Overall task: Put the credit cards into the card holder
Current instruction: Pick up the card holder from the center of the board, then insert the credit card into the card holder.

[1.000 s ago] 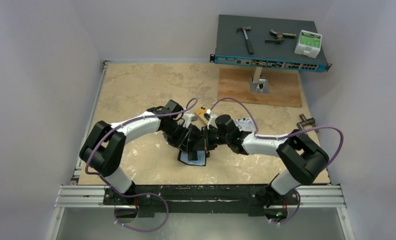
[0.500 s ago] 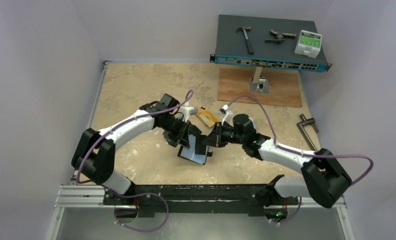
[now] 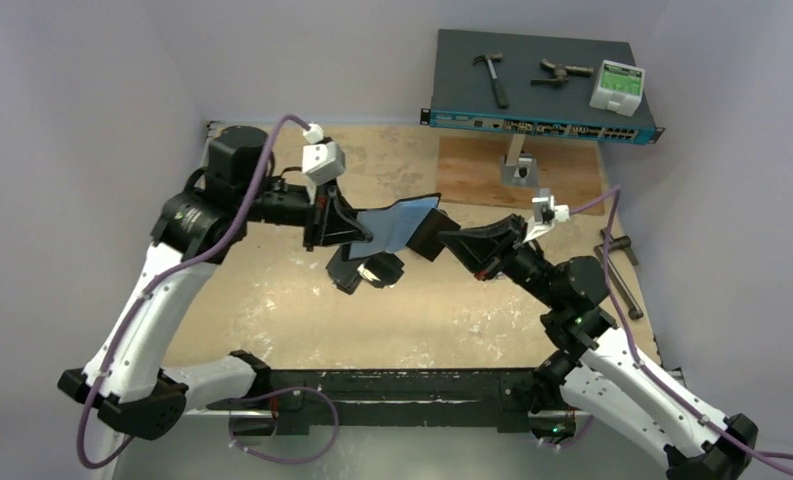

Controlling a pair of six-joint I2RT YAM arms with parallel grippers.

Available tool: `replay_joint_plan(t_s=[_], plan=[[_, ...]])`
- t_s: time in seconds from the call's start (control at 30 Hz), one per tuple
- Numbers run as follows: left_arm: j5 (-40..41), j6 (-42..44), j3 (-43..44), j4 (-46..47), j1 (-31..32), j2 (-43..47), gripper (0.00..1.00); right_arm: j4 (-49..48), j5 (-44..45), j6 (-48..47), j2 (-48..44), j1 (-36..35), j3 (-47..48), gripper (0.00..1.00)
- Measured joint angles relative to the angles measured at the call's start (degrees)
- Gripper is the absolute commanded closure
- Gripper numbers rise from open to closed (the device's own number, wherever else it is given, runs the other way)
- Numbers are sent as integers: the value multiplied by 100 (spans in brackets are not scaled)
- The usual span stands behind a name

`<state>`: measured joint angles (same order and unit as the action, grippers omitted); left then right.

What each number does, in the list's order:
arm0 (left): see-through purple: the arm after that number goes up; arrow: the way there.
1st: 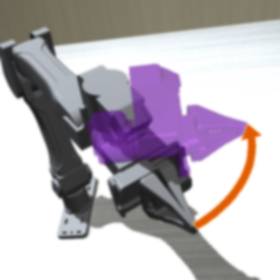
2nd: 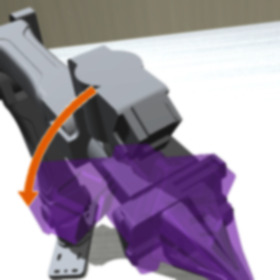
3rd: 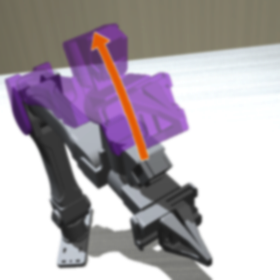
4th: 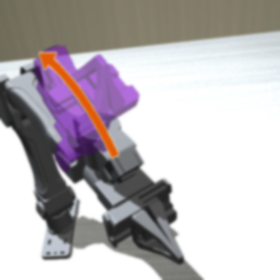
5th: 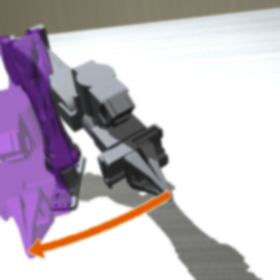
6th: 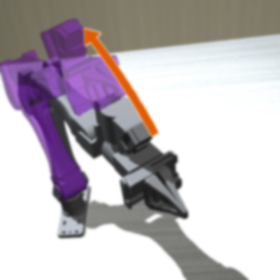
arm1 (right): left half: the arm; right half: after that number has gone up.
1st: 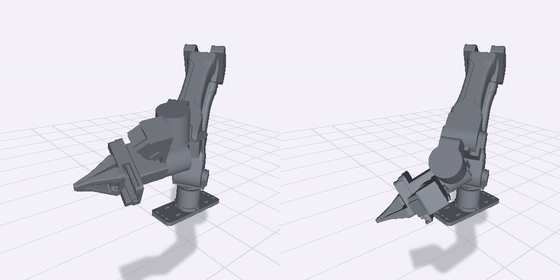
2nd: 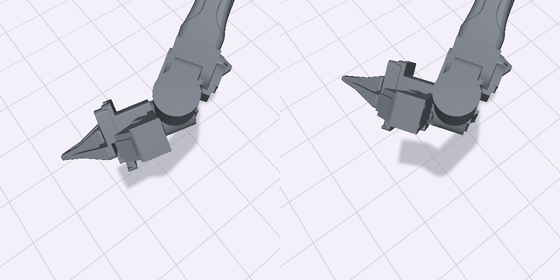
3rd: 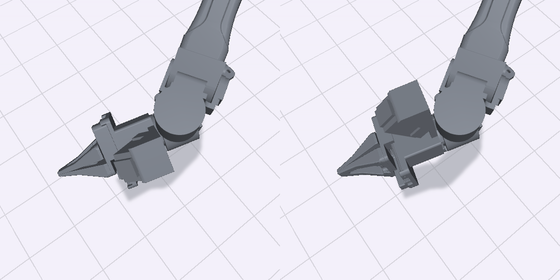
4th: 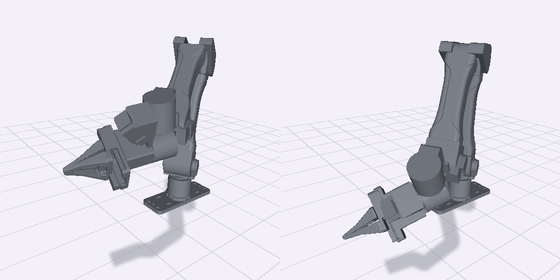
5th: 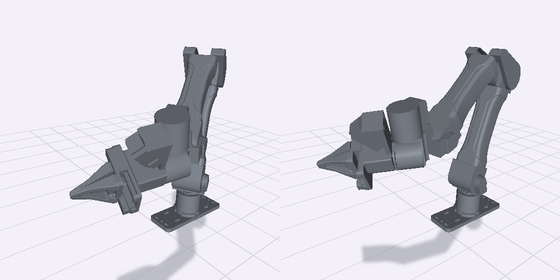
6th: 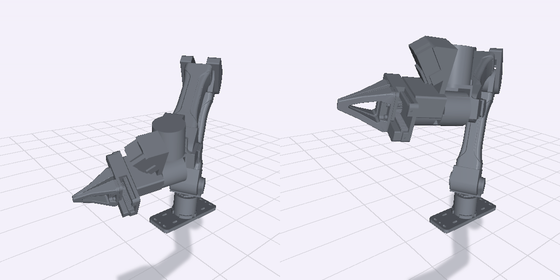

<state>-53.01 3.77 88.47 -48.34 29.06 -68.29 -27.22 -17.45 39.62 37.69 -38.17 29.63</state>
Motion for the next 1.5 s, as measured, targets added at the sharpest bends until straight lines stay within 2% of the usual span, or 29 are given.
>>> replay_joint_plan(t_s=[0.2, 0.37, 0.53, 0.77, 0.97, 1.2, 1.5], plan=[[-619, 424, 988, -411, -7, 339, 100, -428, -260, -177, 295, 0, 1051, 100], [-988, 413, 1016, -393, -7, 616, 100, -457, -664, -262, 439, -11, 1777, 100], [-1161, -4, 905, 37, -7, 802, 100, -581, -1058, -339, 503, -275, 2288, 100], [-1239, -898, 538, 905, -13, 807, 100, -614, -1257, -614, 597, -911, 2328, 100], [-1147, -1480, 247, 1355, -87, 756, 100, -166, -1193, -929, 656, -981, 2435, 100], [-691, -1582, -26, 1453, -151, 837, 100, -17, -188, -1078, 645, -1091, 2275, 100], [-643, -1998, -369, 1864, -234, 909, 100, -48, 157, -1082, 944, -1106, 2037, 100]])
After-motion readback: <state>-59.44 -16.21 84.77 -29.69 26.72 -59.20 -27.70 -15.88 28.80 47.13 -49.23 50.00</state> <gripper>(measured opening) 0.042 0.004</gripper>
